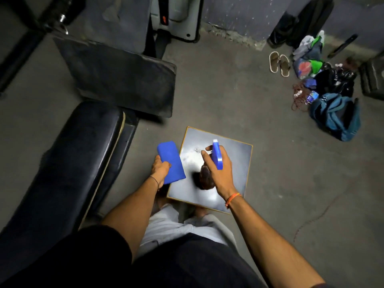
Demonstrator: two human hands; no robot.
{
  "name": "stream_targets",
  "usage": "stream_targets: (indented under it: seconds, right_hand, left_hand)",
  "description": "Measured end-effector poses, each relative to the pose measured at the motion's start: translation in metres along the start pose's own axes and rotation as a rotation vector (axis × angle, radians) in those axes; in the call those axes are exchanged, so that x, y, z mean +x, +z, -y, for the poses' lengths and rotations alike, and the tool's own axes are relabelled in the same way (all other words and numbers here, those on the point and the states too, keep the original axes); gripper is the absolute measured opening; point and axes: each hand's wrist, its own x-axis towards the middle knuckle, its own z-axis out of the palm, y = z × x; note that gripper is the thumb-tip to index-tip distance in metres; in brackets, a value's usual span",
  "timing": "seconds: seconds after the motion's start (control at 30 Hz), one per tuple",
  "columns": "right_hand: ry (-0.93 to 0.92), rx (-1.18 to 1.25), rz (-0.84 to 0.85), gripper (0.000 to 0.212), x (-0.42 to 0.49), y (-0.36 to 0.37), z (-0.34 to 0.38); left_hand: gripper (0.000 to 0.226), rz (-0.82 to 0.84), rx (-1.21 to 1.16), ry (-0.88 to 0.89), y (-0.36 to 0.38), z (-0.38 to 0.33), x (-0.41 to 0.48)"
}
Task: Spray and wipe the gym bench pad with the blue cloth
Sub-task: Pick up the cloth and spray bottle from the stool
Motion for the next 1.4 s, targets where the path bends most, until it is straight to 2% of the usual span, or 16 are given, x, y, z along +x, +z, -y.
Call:
stream_targets:
  seconds: [0.2, 0.33, 0.47, 0.63, 0.8, 0.97, 1.13, 1.3, 1.4]
  right_hand:
    - [-0.080, 0.075, 0.304, 0.026, -0.009, 0.045, 0.016]
    - [-0.147, 0.051, 0.531, 0.030, -0.021, 0.070, 0.026]
    - [-0.243, 0.023, 0.690, 0.034, -0.038, 0.093, 0.032]
    - [-0.302, 0.007, 0.819, 0.029, -0.065, 0.122, 0.039]
    - [-0.239, -0.009, 0.985, 0.003, -0.082, 0.165, 0.039]
    - [-0.123, -0.007, 0.984, 0.018, -0.097, 0.228, 0.039]
    - [-0.109, -0.082, 0.923, 0.009, -0.096, 0.298, 0.034]
    - [-0.083, -0.148, 0.864, 0.017, -0.088, 0.350, 0.040]
    - [-0.104, -0.169, 0.884, 0.015, -0.081, 0.372, 0.043]
  left_hand:
    - [0.060, -0.132, -0.198, 0.006, -0.063, 0.025, -0.032]
    - [0.084, -0.287, -0.365, -0.007, -0.101, 0.059, -0.067]
    - [0.062, -0.406, -0.489, -0.003, -0.121, 0.082, -0.122]
    - [0.060, -0.535, -0.689, -0.027, -0.146, 0.121, -0.144]
    - [0.065, -0.557, -0.809, -0.011, -0.184, 0.140, -0.134]
    - [0.077, -0.513, -0.843, -0.005, -0.239, 0.147, -0.091]
    - [0.078, -0.433, -0.742, -0.060, -0.302, 0.146, -0.050]
    - [0.075, -0.387, -0.710, -0.075, -0.349, 0.129, -0.020]
    - [0.078, -0.394, -0.708, -0.095, -0.366, 0.118, 0.000]
